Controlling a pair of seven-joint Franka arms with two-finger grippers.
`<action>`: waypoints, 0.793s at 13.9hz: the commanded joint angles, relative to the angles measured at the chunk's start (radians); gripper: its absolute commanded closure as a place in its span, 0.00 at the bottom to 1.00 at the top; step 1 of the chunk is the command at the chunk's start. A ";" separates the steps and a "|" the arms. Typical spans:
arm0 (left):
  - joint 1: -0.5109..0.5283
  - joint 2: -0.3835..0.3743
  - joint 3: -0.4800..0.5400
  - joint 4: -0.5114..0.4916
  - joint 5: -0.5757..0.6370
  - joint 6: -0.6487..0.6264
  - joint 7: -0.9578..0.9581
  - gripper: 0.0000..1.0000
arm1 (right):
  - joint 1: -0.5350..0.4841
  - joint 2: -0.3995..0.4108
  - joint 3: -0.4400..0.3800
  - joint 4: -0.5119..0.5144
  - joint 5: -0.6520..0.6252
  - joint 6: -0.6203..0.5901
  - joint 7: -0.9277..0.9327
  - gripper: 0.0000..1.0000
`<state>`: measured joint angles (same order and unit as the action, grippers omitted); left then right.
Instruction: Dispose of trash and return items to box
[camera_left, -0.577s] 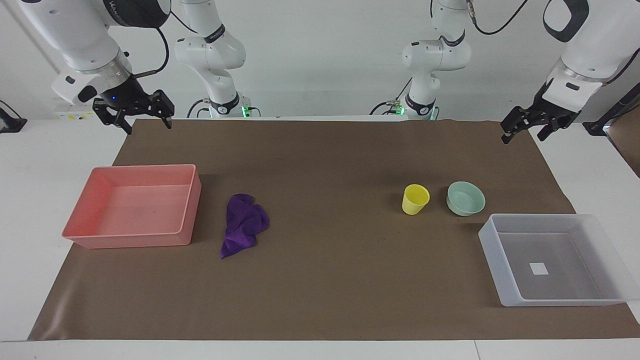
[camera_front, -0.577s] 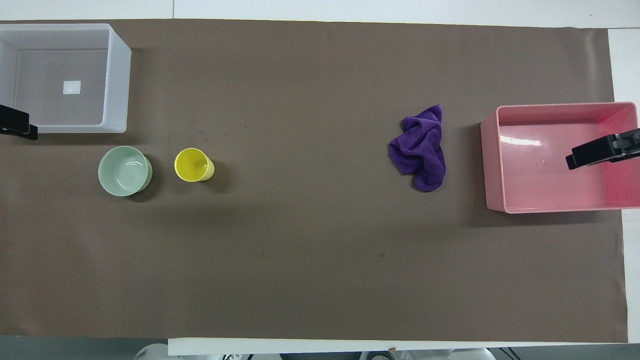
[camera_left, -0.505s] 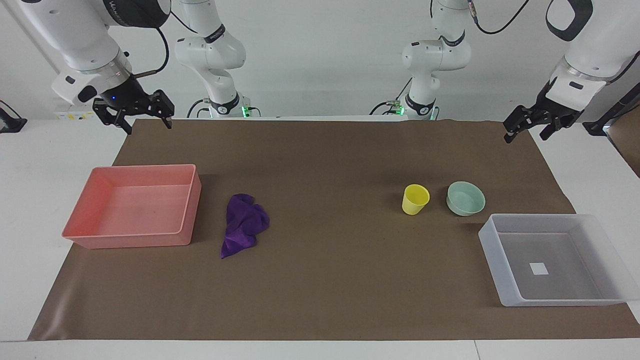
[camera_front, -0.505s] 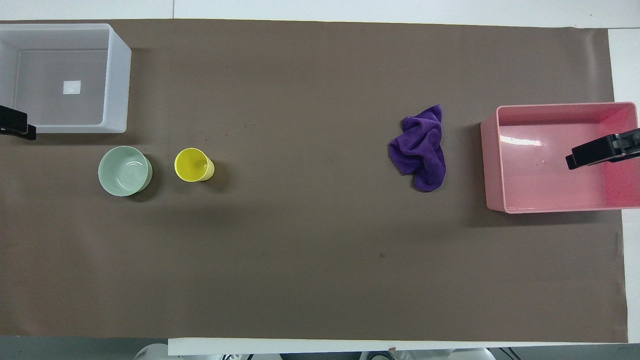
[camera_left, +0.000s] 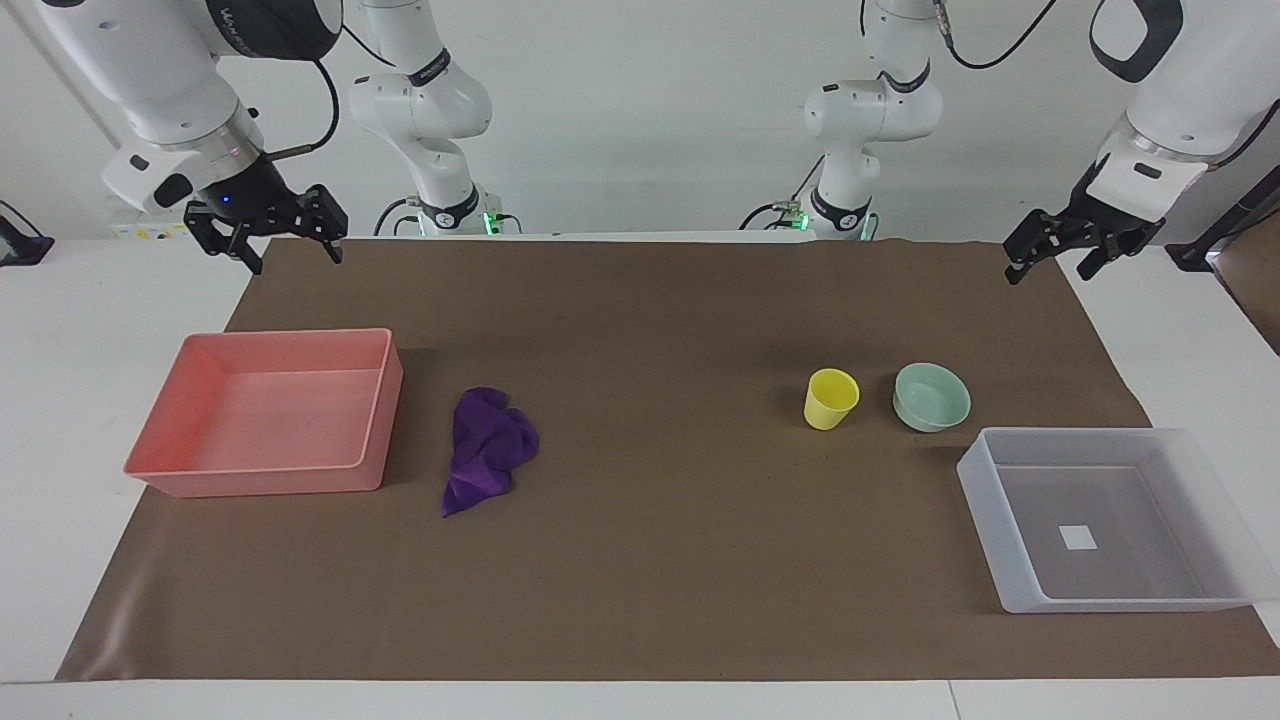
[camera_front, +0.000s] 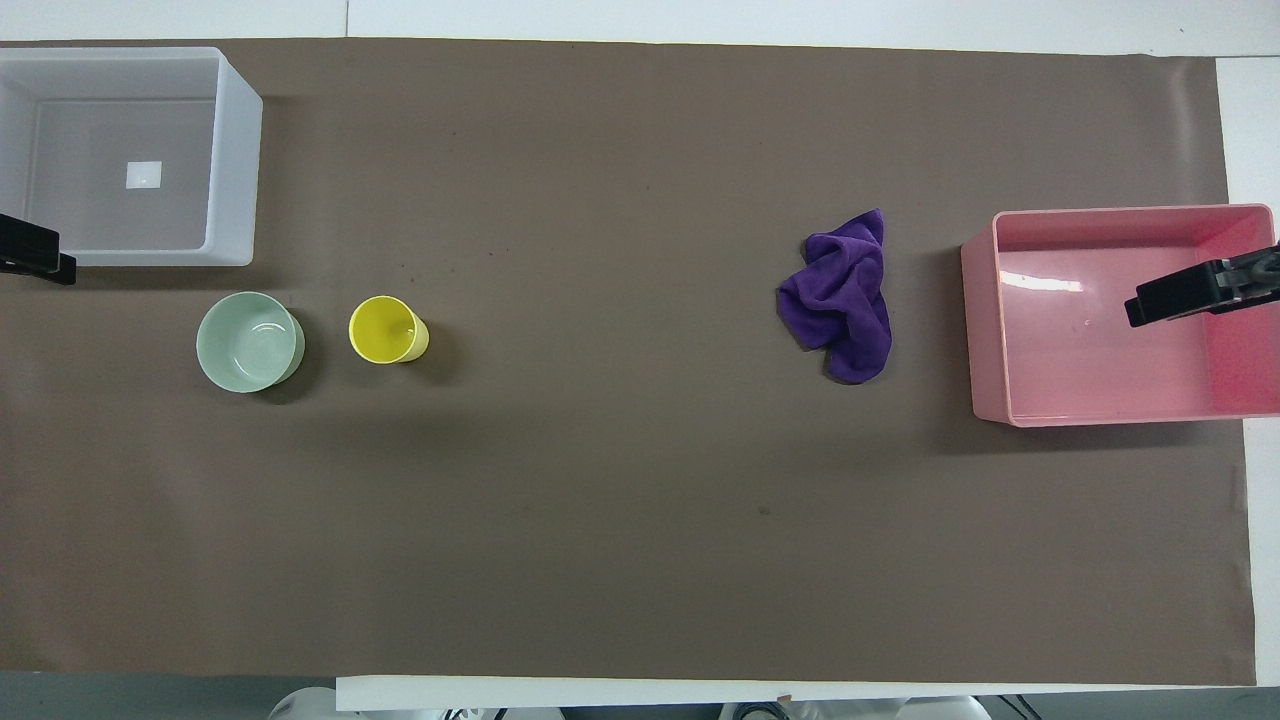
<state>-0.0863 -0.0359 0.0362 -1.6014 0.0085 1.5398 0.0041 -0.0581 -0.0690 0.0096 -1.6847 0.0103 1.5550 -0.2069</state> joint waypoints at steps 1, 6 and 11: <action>0.000 -0.001 0.002 0.012 -0.010 -0.021 0.019 0.00 | 0.039 0.021 0.012 -0.061 0.008 0.101 0.027 0.00; 0.045 -0.174 0.007 -0.447 -0.009 0.341 0.011 0.00 | 0.152 0.175 0.012 -0.076 0.013 0.287 0.089 0.00; 0.077 -0.104 0.005 -0.759 -0.009 0.687 0.008 0.00 | 0.181 0.254 0.016 -0.236 0.013 0.583 0.103 0.00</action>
<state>-0.0126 -0.1365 0.0454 -2.2640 0.0086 2.1231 0.0048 0.1292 0.1670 0.0212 -1.8745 0.0142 2.0548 -0.1076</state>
